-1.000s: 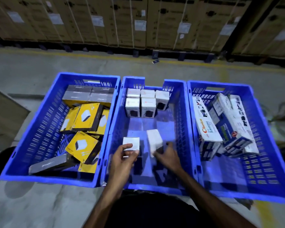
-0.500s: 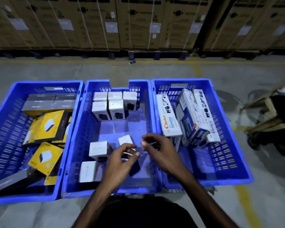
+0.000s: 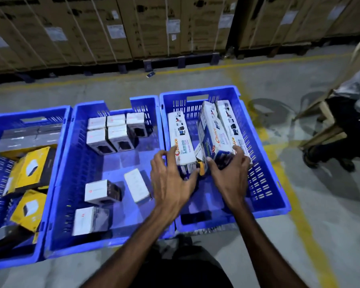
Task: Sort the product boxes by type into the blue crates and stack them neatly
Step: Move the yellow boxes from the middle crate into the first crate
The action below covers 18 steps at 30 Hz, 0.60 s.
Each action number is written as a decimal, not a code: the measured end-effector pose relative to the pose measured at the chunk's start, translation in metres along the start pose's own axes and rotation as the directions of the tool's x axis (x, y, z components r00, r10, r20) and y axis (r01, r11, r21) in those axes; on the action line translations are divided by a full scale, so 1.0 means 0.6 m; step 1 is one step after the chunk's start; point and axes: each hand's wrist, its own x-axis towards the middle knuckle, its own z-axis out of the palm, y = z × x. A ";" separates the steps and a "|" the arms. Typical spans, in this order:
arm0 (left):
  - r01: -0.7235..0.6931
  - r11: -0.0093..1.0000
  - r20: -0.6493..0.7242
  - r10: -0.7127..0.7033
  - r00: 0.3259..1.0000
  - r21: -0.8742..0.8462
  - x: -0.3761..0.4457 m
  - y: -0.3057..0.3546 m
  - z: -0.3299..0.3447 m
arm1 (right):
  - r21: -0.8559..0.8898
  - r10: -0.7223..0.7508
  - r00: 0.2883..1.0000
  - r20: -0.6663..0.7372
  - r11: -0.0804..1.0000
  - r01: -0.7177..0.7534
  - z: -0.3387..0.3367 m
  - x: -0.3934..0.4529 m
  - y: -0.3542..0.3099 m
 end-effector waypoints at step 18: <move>0.020 0.996 -0.085 -0.027 0.996 -0.084 0.155 0.054 0.029 | -0.057 -0.164 0.984 -0.071 0.985 0.160 -0.067 0.144 -0.049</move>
